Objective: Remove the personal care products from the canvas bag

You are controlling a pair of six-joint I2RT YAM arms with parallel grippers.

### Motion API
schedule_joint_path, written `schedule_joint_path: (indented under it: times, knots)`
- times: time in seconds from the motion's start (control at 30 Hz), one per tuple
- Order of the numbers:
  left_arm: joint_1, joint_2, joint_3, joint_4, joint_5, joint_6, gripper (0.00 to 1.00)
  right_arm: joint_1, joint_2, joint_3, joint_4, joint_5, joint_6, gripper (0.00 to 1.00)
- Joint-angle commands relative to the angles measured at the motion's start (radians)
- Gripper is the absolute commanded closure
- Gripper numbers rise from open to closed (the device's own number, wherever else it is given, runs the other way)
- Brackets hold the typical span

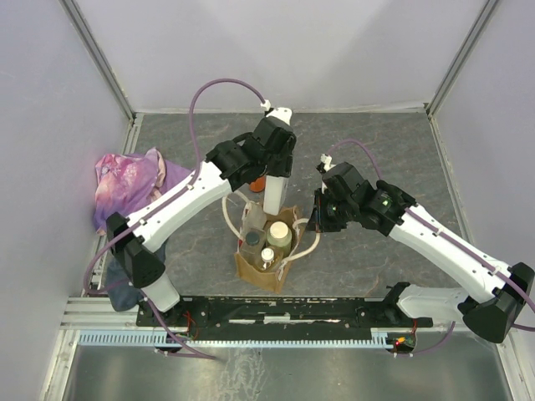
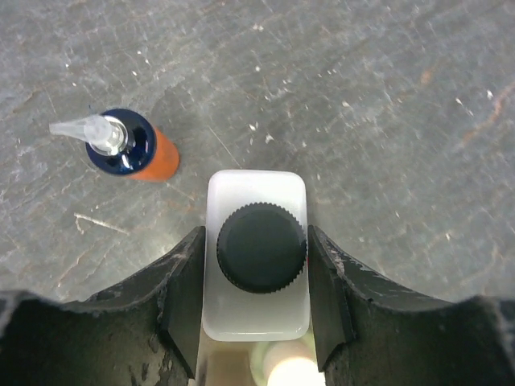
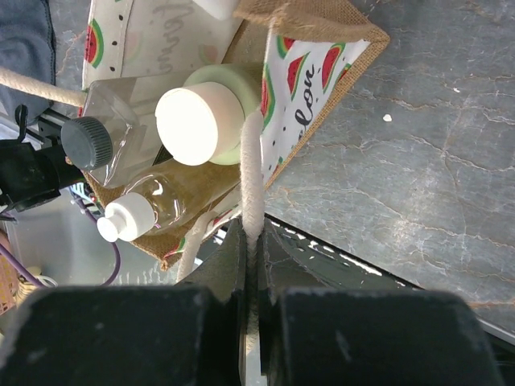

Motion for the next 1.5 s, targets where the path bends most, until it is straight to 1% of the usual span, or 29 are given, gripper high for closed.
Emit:
schedule_joint_path:
  times: [0.0,0.07,0.17,0.33,0.47,0.57,0.87,0.97,1.07,1.1,1.13,1.2,1.27,1.33,1.47]
  knots:
    - [0.069,-0.023,-0.108,0.314,-0.018,0.066,0.84,0.003,-0.005,0.006,0.032,0.007,0.001,0.96]
    - [0.097,-0.007,-0.137,0.373,-0.004,0.068,0.85,0.003,0.0,0.005,0.035,-0.001,0.001,0.96]
    - [0.134,0.023,-0.1,0.385,0.04,0.052,0.85,0.003,0.0,0.005,0.035,-0.004,0.001,0.96]
    - [0.148,0.059,0.102,0.325,0.052,0.066,0.85,0.003,0.002,-0.003,0.036,0.0,0.003,0.96]
    - [0.178,0.164,0.245,0.27,0.08,0.088,0.85,0.003,0.022,0.007,0.049,-0.02,0.004,0.96]
    - [0.221,0.222,0.251,0.292,0.148,0.052,0.85,0.003,0.025,0.021,0.044,-0.021,0.002,0.96]
    - [0.239,0.375,0.257,0.381,0.161,0.053,0.85,0.002,0.011,0.038,0.021,0.001,0.003,0.96]
    - [0.237,0.399,0.253,0.388,0.171,0.054,0.85,0.003,0.006,0.04,0.014,-0.002,0.003,0.96]
    - [0.238,0.4,0.217,0.399,0.157,0.051,0.84,0.002,0.002,0.039,0.006,-0.002,0.004,0.96]
    - [0.239,0.396,0.203,0.409,0.158,0.052,0.81,0.003,0.002,0.04,0.004,-0.001,0.004,0.96]
    - [0.239,0.392,0.191,0.417,0.158,0.053,0.74,0.004,0.002,0.04,0.003,0.0,0.002,0.96]
    - [0.238,0.382,0.176,0.422,0.155,0.051,0.56,0.003,0.007,0.041,0.003,-0.002,0.001,0.96]
    - [0.238,0.371,0.171,0.418,0.153,0.051,0.43,0.004,0.009,0.042,0.004,-0.005,0.002,0.96]
    - [0.239,0.354,0.168,0.408,0.154,0.049,0.36,0.003,0.011,0.042,0.006,-0.005,0.002,0.96]
    - [0.227,0.289,0.17,0.382,0.167,0.058,0.28,0.003,0.015,0.036,0.012,-0.006,0.001,0.96]
